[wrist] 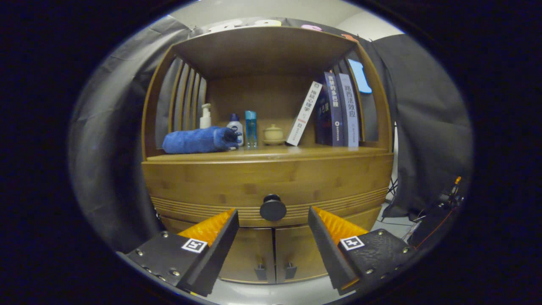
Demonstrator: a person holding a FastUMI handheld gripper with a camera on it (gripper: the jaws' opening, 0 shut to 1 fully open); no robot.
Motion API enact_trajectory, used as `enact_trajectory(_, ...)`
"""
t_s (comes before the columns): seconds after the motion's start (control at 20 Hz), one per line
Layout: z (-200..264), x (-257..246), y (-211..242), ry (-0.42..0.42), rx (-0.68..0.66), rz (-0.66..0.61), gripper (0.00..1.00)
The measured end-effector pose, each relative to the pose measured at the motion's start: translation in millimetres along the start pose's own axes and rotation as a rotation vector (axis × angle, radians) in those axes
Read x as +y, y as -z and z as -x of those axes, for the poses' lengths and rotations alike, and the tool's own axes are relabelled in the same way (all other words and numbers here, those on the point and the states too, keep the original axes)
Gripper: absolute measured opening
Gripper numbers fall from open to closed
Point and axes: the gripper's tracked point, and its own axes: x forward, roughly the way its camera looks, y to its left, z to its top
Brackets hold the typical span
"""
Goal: Pull open the drawer, take out the items inside it, and place them on the countertop above the cabinet.
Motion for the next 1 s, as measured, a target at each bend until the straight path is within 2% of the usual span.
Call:
enact_trajectory(0.15, -24.9, -1.3, -3.3, -0.005, -0.022, 0.012, 0.99)
enact_trajectory(0.3, -50.4, 2.8, -3.3, -0.029, -0.027, 0.015, 0.58)
enact_trajectory(0.35, -42.7, 3.7, -4.9, -0.028, -0.029, 0.052, 0.44)
enact_trajectory(0.45, -42.1, 2.4, -4.6, -0.007, -0.041, 0.122, 0.44)
enact_trajectory(0.5, -41.4, 1.3, -2.5, 0.005, -0.054, 0.118, 0.44)
enact_trajectory(0.65, -47.5, 1.4, -3.1, 0.037, -0.065, 0.019, 0.44)
enact_trajectory(0.85, -55.6, 4.9, 6.5, -0.04, 0.029, -0.031, 0.41)
enact_trajectory(0.9, -50.0, 3.3, 4.9, -0.042, 0.044, -0.033, 0.34)
enact_trajectory(1.0, -40.9, -1.6, 7.1, -0.025, 0.091, -0.025, 0.34)
